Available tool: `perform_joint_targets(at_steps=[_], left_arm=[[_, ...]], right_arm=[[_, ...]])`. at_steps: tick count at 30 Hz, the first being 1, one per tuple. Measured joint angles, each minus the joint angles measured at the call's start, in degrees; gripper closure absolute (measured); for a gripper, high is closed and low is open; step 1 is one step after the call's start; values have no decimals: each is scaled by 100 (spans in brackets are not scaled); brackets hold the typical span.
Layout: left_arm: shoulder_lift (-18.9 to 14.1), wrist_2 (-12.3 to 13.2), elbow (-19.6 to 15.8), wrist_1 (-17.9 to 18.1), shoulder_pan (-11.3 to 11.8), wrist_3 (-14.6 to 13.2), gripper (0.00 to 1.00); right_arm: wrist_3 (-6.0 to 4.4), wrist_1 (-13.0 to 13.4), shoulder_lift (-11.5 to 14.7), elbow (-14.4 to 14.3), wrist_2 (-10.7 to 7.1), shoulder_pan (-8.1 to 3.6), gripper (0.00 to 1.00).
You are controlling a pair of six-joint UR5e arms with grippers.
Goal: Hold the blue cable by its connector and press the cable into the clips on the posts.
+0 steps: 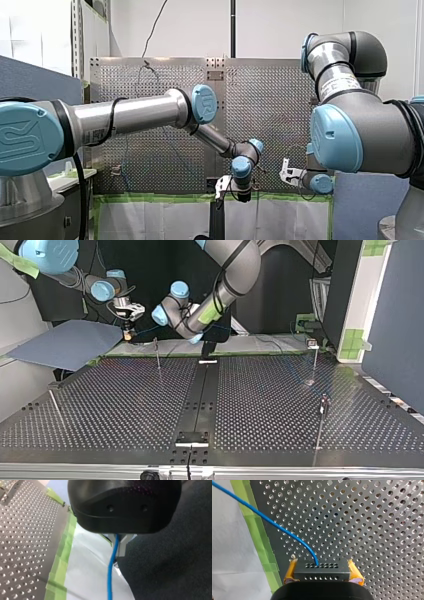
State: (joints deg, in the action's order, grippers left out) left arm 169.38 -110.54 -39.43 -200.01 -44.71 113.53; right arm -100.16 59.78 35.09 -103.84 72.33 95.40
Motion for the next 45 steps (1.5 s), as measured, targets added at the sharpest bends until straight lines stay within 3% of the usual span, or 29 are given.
perform_joint_targets(at_steps=[5,8,14,23,30,35,42,45], left_arm=[[-44,-248,-101,1,-66,-250,100],[-146,-403,-238,74,-88,-360,100],[-459,-707,-564,373,-108,-329,100],[-903,-809,-1009,818,-155,-324,100],[-1213,-755,-1321,1129,-162,-406,100],[-1448,-709,-1572,1390,-154,-445,100],[-1508,-566,-1667,1749,-146,-460,100],[-1508,-519,-1669,1922,-146,-458,100]], right_arm=[[-26,7,2,5,6,-21,100],[-111,21,2,15,1,-41,100],[-319,9,3,68,-9,-56,100],[-416,-15,3,165,-37,-126,100],[-712,183,3,223,-248,-271,100],[-940,393,3,227,-276,-358,100],[-1324,593,4,262,-309,-453,100],[-1417,621,1,269,-313,-463,100]])
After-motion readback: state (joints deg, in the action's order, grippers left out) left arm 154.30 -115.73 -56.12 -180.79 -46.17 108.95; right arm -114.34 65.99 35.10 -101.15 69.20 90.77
